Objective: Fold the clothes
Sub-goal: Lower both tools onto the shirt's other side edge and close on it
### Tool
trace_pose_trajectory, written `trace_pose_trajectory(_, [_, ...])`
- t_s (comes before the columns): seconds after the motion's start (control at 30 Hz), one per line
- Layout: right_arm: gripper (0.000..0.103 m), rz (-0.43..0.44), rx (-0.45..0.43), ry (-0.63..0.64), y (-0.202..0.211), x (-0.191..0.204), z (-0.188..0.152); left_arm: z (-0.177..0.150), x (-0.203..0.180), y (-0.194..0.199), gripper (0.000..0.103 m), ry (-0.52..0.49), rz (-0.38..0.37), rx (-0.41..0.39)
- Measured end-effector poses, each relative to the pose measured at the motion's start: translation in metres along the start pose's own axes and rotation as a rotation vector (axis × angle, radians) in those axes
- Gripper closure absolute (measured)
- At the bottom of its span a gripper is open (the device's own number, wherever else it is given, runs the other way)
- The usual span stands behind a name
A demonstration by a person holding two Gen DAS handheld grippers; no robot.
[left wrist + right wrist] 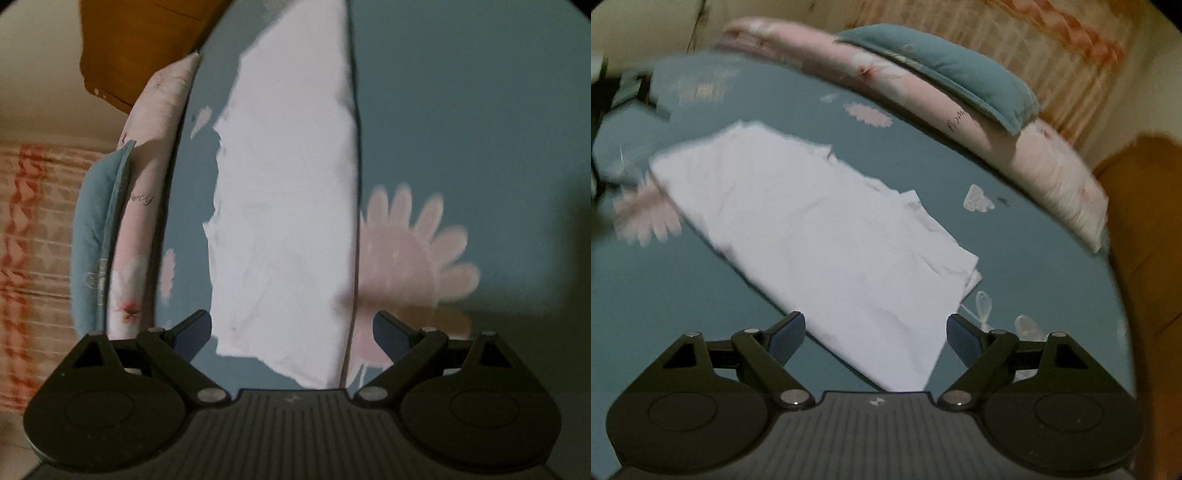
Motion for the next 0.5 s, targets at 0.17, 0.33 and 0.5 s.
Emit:
trace_pose_trajectory(0.17, [0.016, -0.005, 0.069, 0.208, -0.031, 0.037, -0.021, -0.007, -0.018, -0.019, 0.009, -0.094, 0.089, 0.018])
trace_pose_trajectory(0.33, [0.016, 0.020, 0.088, 0.250, -0.046, 0.047, -0.031, -0.009, -0.026, -0.027, 0.009, -0.203, 0.139, 0.023])
trace_pose_trajectory(0.5, [0.016, 0.046, 0.078, 0.173, -0.055, 0.039, -0.030, -0.004, -0.021, -0.035, 0.002, -0.237, 0.122, 0.037])
Point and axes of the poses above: each gripper's, at about its wrist camera, not at the fingertips, and y roughly against the way its jaws point, x to its left, z to its top, the point moved 1 cm from there along -y, roughly the way its jaws point, and after that the axes turned 8 degrees about -x, right-handed, at the moved point
